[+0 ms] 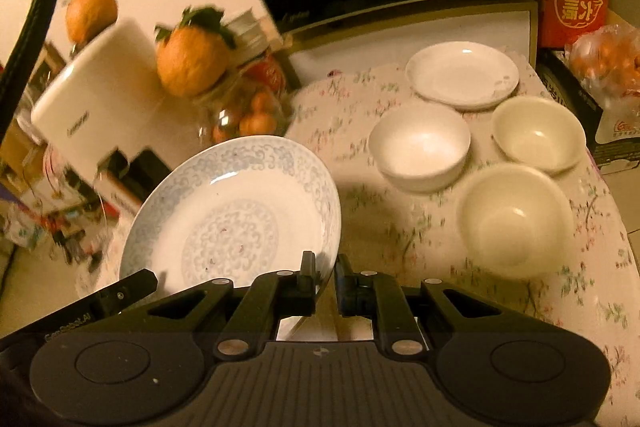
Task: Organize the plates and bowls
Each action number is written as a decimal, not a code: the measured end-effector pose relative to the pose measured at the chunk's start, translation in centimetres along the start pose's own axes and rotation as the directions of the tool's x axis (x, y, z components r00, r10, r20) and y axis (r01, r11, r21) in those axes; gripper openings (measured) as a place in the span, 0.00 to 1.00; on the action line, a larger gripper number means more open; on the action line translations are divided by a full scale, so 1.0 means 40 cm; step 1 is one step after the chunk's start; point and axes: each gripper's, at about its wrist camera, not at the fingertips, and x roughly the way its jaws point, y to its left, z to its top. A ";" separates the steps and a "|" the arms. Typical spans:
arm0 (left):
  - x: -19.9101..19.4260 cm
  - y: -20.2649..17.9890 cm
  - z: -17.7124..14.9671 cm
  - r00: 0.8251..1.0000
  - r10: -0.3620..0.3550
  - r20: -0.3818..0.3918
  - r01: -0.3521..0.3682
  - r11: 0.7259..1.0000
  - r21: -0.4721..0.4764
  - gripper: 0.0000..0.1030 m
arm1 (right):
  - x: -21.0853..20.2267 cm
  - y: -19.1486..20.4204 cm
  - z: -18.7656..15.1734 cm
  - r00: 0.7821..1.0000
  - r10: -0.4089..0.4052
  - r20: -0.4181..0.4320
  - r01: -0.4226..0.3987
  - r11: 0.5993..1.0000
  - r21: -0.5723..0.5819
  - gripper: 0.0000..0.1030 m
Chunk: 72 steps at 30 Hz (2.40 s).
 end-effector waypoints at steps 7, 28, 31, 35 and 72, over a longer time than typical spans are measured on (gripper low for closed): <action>0.008 0.047 -0.063 0.998 0.034 -0.056 -0.035 0.999 -0.012 0.08 | 0.011 0.024 -0.074 0.998 -0.019 -0.057 0.016 0.999 -0.042 0.11; 0.047 0.076 -0.109 0.989 0.110 -0.103 -0.106 0.993 0.042 0.09 | 0.075 0.054 -0.153 0.983 -0.066 -0.171 0.049 0.993 -0.104 0.13; 0.047 0.075 -0.111 0.988 0.115 -0.101 -0.111 0.993 0.048 0.09 | 0.079 0.062 -0.156 0.983 -0.072 -0.170 0.053 0.992 -0.117 0.13; 0.050 0.072 -0.116 0.987 0.123 -0.105 -0.117 0.991 0.057 0.10 | 0.082 0.067 -0.156 0.982 -0.080 -0.170 0.059 0.990 -0.126 0.14; 0.078 0.017 -0.146 0.960 0.269 -0.083 -0.250 0.950 0.187 0.14 | 0.103 0.135 -0.181 0.964 -0.249 -0.093 0.211 0.930 -0.300 0.16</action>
